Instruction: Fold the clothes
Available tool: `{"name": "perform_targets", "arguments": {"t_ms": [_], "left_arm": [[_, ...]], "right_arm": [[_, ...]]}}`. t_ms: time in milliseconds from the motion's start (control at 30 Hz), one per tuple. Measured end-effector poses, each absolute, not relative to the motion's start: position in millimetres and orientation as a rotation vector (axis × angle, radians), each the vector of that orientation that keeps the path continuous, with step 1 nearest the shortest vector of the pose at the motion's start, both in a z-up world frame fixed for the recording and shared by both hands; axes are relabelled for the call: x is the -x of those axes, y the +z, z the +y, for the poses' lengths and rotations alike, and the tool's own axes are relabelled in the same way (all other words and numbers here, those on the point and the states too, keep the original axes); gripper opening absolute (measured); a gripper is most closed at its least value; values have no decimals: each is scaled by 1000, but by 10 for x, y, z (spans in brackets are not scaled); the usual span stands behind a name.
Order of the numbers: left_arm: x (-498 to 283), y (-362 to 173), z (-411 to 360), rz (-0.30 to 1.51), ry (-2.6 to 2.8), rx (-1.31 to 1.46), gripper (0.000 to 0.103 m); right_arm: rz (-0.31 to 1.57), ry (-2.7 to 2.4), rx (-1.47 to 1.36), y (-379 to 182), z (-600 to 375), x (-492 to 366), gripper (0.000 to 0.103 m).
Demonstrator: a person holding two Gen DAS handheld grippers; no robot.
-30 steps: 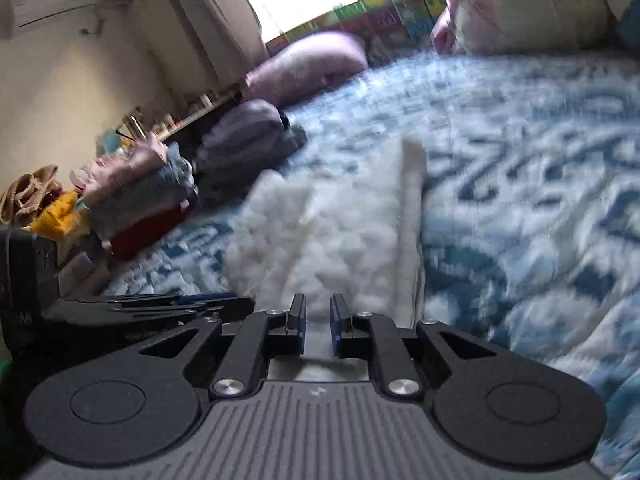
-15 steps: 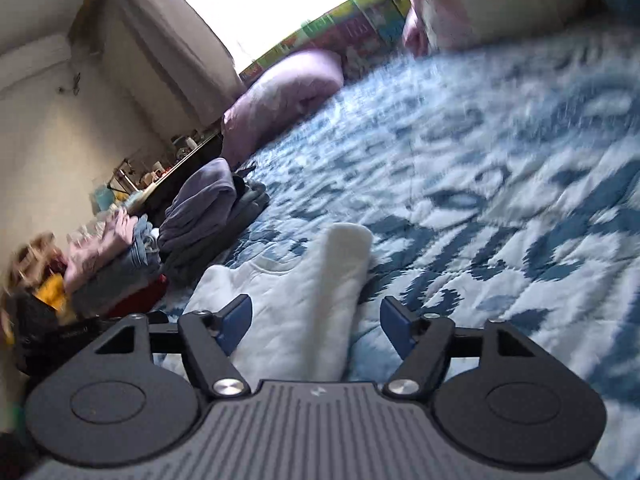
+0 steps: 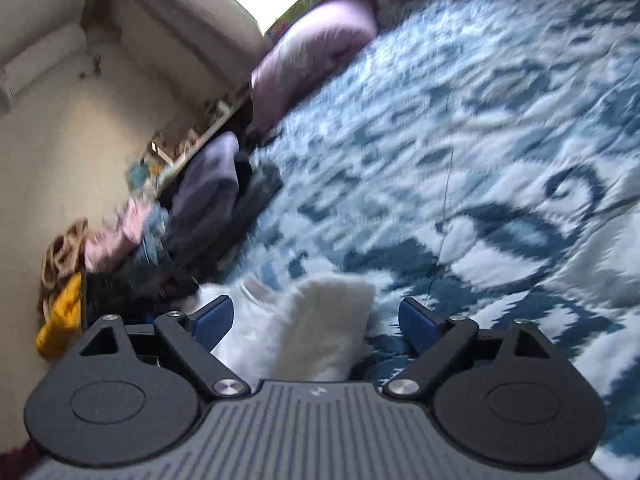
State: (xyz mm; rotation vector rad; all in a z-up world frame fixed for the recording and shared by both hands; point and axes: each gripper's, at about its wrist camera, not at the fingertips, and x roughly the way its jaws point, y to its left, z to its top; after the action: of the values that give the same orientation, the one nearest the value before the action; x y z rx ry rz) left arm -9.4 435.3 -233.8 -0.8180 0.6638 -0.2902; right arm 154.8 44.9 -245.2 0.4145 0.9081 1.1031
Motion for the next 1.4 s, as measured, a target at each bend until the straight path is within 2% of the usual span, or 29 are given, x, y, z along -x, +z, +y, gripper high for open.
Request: {"name": "perform_targets", "arguments": {"t_ms": [233, 433, 667, 700, 733, 800, 833, 900, 967, 1067, 1200, 1400], "left_arm": [[7, -2346, 4274, 681, -380, 766, 66], [-4, -2379, 4333, 670, -424, 792, 64], [-39, -2324, 4246, 700, -456, 680, 65], [-52, -2315, 4221, 711, -455, 654, 61], [-66, -2306, 4196, 720, -455, 627, 60], [-95, -2310, 4173, 735, -455, 586, 48], [-108, -2320, 4177, 737, -458, 580, 46], [-139, -2348, 4194, 742, -462, 578, 36], [-167, -2360, 4182, 746, -456, 569, 34], [-156, -2346, 4157, 740, -444, 549, 30], [-92, -2256, 4104, 698, -446, 496, 22], [236, -1923, 3812, 556, -428, 282, 20]], "right_arm": [[923, 1166, -494, -2497, 441, -1693, 89], [915, 1174, -478, -2502, 479, -1712, 80], [914, 1185, -504, -2523, 453, -1747, 77], [914, 1182, -498, -2526, 460, -1747, 75], [915, 1176, -489, -2526, 472, -1745, 68], [917, 1170, -457, -2517, 509, -1724, 63], [919, 1168, -440, -2511, 529, -1711, 59], [911, 1163, -412, -2499, 556, -1684, 54], [901, 1158, -385, -2486, 579, -1655, 43], [885, 1149, -345, -2468, 614, -1612, 33], [823, 1153, -306, -2399, 617, -1526, 27], [658, 1180, -241, -2157, 564, -1301, 24]]}}
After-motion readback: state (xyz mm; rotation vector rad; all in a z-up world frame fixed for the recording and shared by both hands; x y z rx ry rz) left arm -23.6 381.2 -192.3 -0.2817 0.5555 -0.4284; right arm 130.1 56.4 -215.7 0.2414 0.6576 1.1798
